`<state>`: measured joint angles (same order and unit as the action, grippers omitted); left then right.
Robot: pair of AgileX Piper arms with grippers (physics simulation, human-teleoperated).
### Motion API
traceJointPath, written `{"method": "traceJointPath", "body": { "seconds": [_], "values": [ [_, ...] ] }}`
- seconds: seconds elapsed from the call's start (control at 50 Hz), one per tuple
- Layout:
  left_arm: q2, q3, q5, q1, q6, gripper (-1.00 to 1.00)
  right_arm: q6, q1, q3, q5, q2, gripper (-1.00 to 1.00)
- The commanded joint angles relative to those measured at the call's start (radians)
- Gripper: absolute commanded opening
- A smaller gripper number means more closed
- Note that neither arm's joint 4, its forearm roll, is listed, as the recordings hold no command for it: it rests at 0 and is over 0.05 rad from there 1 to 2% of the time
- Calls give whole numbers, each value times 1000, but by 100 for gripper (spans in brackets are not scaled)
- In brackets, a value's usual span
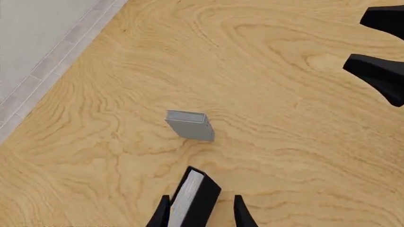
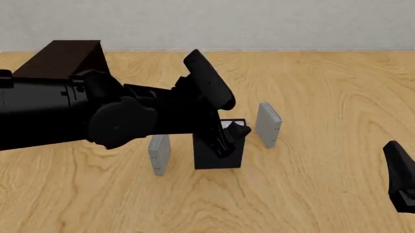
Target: Pick up the book in the middle and place it on the cabinet shelf.
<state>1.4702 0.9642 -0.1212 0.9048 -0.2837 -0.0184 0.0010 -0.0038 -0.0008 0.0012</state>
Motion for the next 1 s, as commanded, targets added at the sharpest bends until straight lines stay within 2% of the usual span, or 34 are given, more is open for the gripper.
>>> {"method": "traceJointPath", "body": {
  "seconds": [0.02,0.48,1.0],
  "values": [
    [16,-3,15,-15,0,100,0,0,0,0,0,100],
    [47,19,19,-51,-6,100,0,0,0,0,0,100],
    [81,-1,48,-60,0,100,0,0,0,0,0,100]
  ]
}}
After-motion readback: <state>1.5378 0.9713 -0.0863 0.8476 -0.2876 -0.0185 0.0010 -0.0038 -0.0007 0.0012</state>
